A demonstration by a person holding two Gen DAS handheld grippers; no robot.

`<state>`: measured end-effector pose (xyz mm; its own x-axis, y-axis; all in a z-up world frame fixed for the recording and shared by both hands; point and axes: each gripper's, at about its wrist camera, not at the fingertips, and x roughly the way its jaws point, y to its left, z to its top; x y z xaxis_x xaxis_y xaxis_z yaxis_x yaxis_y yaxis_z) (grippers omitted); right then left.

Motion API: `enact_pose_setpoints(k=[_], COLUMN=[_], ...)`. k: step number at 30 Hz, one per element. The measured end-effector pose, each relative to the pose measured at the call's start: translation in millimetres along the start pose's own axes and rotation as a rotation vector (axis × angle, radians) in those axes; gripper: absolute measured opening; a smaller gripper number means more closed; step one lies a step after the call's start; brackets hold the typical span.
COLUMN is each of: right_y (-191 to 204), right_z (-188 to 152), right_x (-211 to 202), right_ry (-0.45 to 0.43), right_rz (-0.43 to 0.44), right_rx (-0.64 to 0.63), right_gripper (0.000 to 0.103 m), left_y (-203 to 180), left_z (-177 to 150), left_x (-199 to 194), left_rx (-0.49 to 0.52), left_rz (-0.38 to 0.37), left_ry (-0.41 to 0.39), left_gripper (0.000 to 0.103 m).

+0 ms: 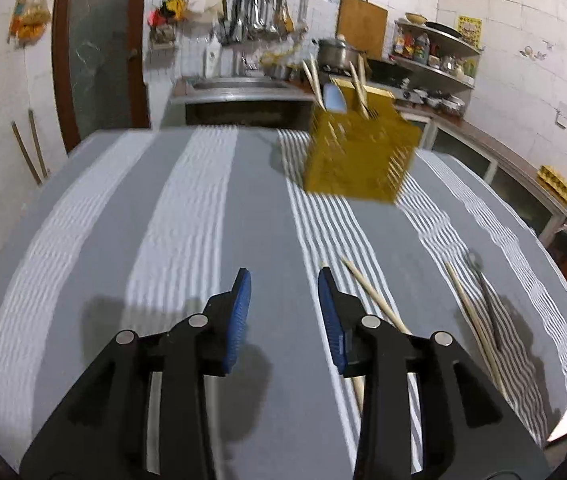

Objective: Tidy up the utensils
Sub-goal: 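Withdraw both tools from the holder back over the table, then grasp a wooden chopstick with the left tool while the right tool grasps another chopstick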

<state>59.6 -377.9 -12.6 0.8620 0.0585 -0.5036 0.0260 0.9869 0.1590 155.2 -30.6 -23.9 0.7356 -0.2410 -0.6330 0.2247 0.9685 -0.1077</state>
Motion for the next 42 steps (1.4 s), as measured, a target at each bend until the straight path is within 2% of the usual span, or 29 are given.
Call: enact_pose_setpoints(k=[6,12,21,28,37,42], right_y=[-2,5,20,41,63,64], right_z=[-43,-55,-45,-27,-18,-16], right_x=[-2,-2,13,46,108,149], right_ry=[0.073,0.1,0.12,0.166,0.283,0.379], right_rz=[-0.017,-0.006,0.015,0.041,0.022,-0.044], right_rx=[0.014,0.009,-0.015,-0.045,-0.052,-0.056], right_gripper=[0.031,0.032,0.035,0.035,0.035,0.035], left_y=[-11,-16,-17,-27,-38,-43], left_z=[-40,-50,-39,-17,1,8], left_x=[2,4,21,53,114,133], left_rx=[0.003,-0.001,0.0,0.017,0.038,0.069], left_rz=[-0.033,-0.044,-0.034,-0.036,0.018,0.039], left_ry=[0.063,0.084,0.106,0.147,0.252,0.287], left_gripper=[0.035,0.036,0.037,0.037,0.037,0.037])
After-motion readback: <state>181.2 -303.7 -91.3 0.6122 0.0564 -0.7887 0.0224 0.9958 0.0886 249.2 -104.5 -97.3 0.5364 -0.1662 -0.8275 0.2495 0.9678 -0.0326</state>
